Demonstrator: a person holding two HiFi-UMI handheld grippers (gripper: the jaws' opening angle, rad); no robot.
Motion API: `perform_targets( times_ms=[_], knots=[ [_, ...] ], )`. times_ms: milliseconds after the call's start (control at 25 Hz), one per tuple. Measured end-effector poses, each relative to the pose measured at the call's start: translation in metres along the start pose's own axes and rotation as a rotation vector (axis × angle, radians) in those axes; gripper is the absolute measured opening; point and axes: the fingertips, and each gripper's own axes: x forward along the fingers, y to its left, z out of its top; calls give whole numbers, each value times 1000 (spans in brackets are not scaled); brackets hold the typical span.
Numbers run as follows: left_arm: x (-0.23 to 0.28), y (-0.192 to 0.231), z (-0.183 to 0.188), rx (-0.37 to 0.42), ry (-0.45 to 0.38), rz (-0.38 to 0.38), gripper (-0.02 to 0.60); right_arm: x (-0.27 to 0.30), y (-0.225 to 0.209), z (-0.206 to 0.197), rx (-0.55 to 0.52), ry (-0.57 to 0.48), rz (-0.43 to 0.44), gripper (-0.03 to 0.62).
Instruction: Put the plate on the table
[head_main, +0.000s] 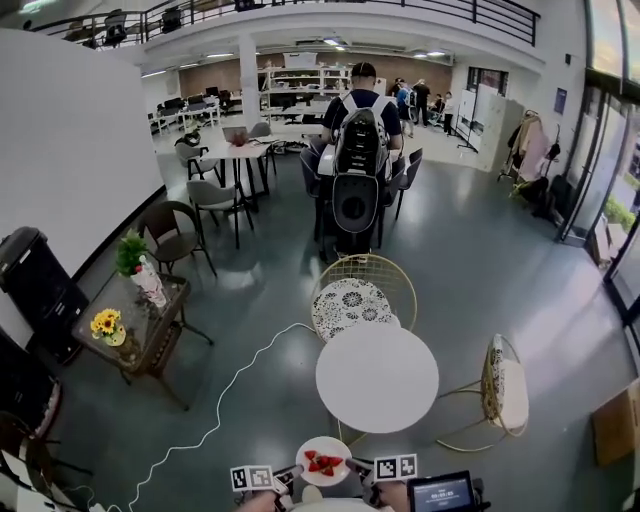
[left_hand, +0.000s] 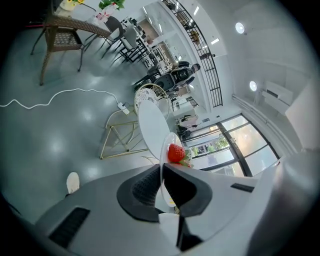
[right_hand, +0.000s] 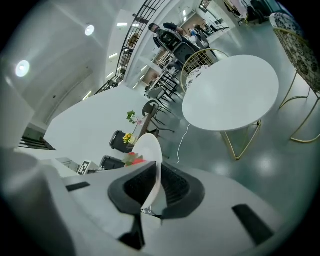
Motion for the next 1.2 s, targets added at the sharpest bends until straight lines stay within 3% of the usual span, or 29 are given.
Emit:
perform_targets(
  times_ms=[400,640,1200],
  knots=[
    [16,16,25,20,114,-41,18,13,-7,7,78,-72,-55,23],
    [36,20,43,32,160,-22,19,25,-27,23,114,-106,-66,23],
    [120,15,119,90,223,19,19,42,-77,115,152,-135,-82,23]
  ],
)
